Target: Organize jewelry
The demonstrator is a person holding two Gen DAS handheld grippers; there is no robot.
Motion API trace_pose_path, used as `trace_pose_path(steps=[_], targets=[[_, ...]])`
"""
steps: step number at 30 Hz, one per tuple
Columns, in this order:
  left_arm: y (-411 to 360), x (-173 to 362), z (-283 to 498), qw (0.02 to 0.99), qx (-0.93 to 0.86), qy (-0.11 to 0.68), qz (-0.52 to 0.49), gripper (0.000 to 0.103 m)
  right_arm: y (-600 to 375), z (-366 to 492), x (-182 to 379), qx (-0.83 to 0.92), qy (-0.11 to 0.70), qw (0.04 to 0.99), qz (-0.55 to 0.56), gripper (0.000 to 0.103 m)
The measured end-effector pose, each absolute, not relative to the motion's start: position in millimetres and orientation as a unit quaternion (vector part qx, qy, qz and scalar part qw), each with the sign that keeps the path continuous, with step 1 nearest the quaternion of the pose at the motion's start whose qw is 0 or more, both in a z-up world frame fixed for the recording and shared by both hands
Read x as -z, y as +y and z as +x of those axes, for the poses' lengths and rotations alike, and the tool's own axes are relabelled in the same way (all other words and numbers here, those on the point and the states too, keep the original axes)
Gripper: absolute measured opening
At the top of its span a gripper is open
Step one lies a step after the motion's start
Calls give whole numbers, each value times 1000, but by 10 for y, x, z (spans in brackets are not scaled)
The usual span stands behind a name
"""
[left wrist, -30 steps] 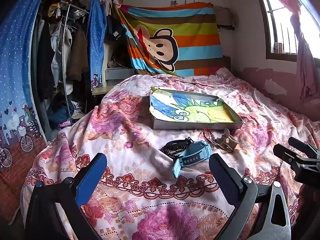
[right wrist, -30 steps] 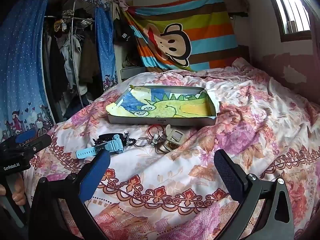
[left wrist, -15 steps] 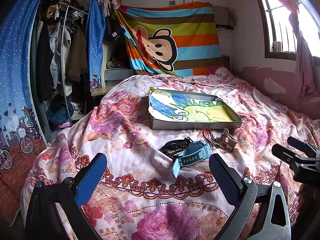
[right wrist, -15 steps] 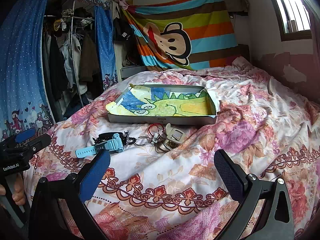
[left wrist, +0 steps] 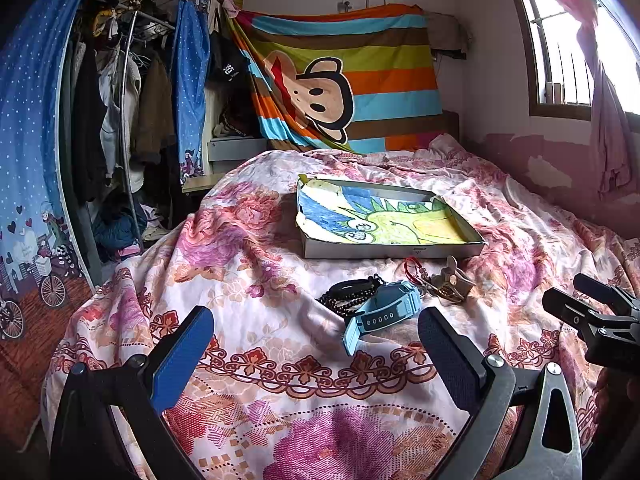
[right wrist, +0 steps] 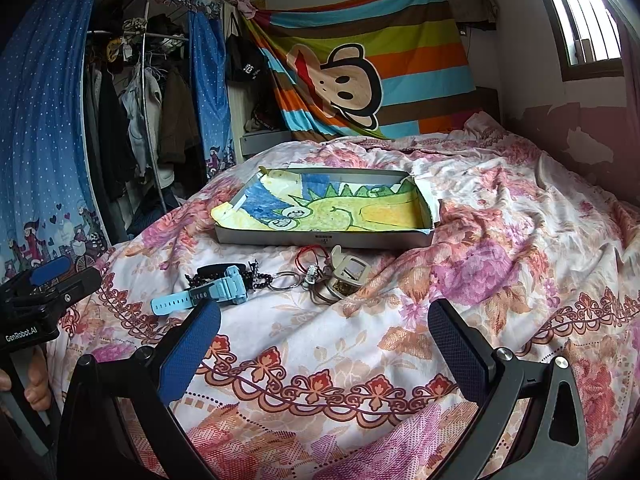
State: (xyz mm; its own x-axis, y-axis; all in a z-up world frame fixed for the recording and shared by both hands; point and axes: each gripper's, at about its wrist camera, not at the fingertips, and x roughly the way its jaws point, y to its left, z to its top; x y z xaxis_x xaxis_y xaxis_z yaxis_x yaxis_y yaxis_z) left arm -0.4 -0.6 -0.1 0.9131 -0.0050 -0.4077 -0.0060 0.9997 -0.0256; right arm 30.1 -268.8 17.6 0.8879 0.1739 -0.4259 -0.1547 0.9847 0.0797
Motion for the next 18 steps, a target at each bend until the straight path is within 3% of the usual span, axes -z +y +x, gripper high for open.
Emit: trace_pose_path(steps=[18], targets=[[-12,-2,-11,978,0,208,-12,103,-2687,284,-147,-84,224,971,23,102]])
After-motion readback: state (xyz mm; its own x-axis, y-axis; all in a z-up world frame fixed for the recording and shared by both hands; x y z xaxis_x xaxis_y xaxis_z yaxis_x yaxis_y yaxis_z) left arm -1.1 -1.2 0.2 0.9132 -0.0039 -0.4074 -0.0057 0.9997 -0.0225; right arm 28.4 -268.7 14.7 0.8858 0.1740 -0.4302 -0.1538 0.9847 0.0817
